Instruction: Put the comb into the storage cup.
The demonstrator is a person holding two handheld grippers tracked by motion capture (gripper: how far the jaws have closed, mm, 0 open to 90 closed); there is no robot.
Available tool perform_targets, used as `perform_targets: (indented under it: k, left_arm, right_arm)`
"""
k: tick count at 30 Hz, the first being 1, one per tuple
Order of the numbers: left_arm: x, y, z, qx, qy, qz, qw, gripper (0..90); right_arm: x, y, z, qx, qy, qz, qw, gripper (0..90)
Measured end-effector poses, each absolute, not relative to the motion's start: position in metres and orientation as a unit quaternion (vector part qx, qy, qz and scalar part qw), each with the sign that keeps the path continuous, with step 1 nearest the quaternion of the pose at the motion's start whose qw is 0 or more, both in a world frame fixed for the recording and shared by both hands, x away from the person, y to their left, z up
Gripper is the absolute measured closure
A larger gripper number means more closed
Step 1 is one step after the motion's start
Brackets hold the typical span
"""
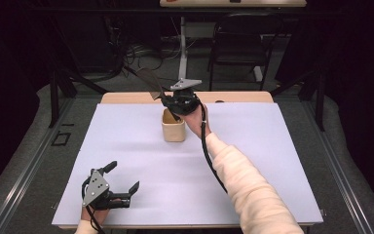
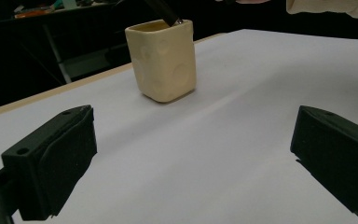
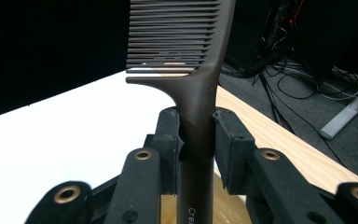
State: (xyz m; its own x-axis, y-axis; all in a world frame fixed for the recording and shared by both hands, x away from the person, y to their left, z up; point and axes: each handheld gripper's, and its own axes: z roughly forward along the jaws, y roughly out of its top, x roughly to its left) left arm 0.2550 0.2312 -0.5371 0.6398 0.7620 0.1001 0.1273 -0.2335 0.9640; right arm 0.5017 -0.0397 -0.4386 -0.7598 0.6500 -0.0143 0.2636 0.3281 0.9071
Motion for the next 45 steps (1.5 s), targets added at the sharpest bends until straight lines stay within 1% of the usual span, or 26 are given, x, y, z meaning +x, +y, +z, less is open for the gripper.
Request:
perform_targets:
  k: [45]
  left_arm:
    - [0.255, 0.231, -0.537, 0.73, 0.305, 0.297, 0.535, 0.0]
  right_arm:
    - [0.504, -0.042, -0.457, 0.283, 0.811, 0.48, 0.178, 71.8]
